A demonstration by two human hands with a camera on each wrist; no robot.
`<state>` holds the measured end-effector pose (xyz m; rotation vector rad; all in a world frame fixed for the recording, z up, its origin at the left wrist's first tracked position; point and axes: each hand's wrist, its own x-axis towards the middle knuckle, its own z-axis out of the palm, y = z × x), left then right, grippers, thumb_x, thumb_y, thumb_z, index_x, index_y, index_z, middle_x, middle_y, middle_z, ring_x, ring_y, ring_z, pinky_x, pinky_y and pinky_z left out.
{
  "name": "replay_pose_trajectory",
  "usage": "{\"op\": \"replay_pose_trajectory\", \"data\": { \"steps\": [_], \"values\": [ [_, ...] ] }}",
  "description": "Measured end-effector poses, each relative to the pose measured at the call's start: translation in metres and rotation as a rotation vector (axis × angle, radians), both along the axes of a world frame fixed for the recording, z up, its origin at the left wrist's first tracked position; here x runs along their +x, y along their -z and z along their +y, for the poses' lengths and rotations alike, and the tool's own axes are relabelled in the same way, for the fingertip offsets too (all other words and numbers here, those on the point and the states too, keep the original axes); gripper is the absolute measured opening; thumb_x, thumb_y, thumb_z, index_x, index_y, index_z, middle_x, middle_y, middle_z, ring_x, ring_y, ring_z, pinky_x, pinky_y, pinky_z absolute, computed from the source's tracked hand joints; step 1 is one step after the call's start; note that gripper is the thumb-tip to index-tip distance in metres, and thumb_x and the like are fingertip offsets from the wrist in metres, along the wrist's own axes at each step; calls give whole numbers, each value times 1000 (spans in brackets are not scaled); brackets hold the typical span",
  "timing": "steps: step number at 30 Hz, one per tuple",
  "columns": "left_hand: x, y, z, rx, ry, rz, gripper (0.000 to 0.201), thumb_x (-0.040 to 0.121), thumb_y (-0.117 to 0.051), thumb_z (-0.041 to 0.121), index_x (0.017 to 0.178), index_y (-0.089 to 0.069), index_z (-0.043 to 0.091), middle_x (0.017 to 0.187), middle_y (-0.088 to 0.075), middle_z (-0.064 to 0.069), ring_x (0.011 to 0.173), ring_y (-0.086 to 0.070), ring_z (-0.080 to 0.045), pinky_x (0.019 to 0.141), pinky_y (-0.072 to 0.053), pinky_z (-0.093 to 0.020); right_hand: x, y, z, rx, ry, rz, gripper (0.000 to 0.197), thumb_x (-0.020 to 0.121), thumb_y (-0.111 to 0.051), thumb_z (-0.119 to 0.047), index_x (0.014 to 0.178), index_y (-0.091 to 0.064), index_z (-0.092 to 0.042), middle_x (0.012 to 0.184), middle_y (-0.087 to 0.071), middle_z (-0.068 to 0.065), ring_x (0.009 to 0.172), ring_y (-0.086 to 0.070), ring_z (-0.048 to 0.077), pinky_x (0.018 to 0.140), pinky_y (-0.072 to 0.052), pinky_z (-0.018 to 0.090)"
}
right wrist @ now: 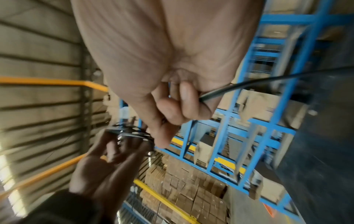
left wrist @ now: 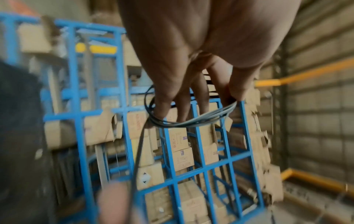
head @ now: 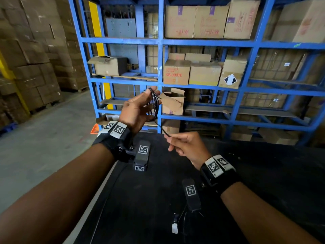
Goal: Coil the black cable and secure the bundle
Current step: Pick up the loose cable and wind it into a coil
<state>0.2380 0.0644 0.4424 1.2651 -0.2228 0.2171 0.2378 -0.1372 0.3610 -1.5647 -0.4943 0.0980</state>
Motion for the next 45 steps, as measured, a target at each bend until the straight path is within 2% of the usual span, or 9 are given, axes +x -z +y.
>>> {"op": "replay_pose_trajectory", "data": {
  "steps": [3, 7, 12, 16, 19, 21, 28, 37, 45],
  "values": [
    [7, -4, -3, 276, -124, -39, 26, 100, -66, 32, 112, -82, 16, 125, -78, 4, 122, -69, -25, 94, -52, -55, 10, -33, -6, -246, 84, -284, 13, 90, -73, -6, 100, -79, 1, 69, -73, 14, 45, -57, 1, 52, -45, 13],
    [18, -11, -6, 506, -85, -107, 17, 96, -73, 21, 97, -85, 10, 117, -81, -6, 121, -72, -18, 113, -50, -51, 39, -83, -19, -439, 127, -524, 5, 84, -79, -11, 87, -82, -10, 71, -78, 6, 57, -70, 19, 61, -59, 36],
    [19, -17, -4, 688, -3, -36, 26, 90, -76, 41, 102, -86, 20, 109, -83, -5, 116, -73, -26, 110, -51, -56, 52, -137, -29, -532, 126, -632, 9, 78, -85, -15, 86, -83, -13, 80, -80, -4, 78, -76, 18, 80, -64, 42],
    [10, -31, -6, 635, 206, 76, 26, 98, -69, 28, 112, -82, 11, 114, -82, -9, 97, -79, -20, 71, -45, -33, 60, -157, -35, -417, 131, -663, 9, 79, -84, -11, 87, -82, -9, 85, -80, 2, 82, -76, 16, 79, -62, 34],
    [2, -41, -9, 441, 444, 121, 31, 101, -60, 26, 118, -77, 7, 129, -74, -19, 122, -70, -41, 95, -54, -55, 64, -160, -36, -251, 103, -598, 17, 80, -83, -7, 93, -79, 2, 87, -78, 9, 76, -73, 6, 74, -55, 20],
    [1, -42, -12, 309, 597, 114, 34, 102, -52, 29, 116, -78, 13, 128, -75, -16, 126, -67, -42, 111, -37, -73, 62, -155, -34, -103, 43, -488, 24, 78, -84, -12, 95, -78, 4, 85, -75, 16, 61, -64, 7, 60, -50, 16],
    [2, -44, -20, -97, 834, -69, 41, 104, -42, 36, 126, -72, 20, 137, -72, -6, 139, -46, -49, 106, -29, -86, 65, -124, -27, 161, -109, -166, 12, 80, -78, -25, 88, -84, -18, 79, -73, 8, 55, -38, 17, 51, -33, 25],
    [8, -71, -18, -264, 360, -121, 33, 110, -43, 33, 125, -70, 21, 149, -62, -8, 138, -56, -44, 97, -51, -70, 37, -75, -8, -44, -118, -71, 28, 103, -56, -19, 115, -75, -1, 62, -62, 10, 46, -34, 14, 40, -24, 18],
    [18, -52, 4, 450, -103, -113, 30, 100, -66, 32, 118, -80, 12, 120, -80, -6, 117, -73, -24, 89, -57, -50, 31, -115, -22, -403, 14, -399, 19, 94, -69, -13, 97, -79, 3, 56, -59, 8, 38, -47, -1, 47, -38, 6]
  ]
}}
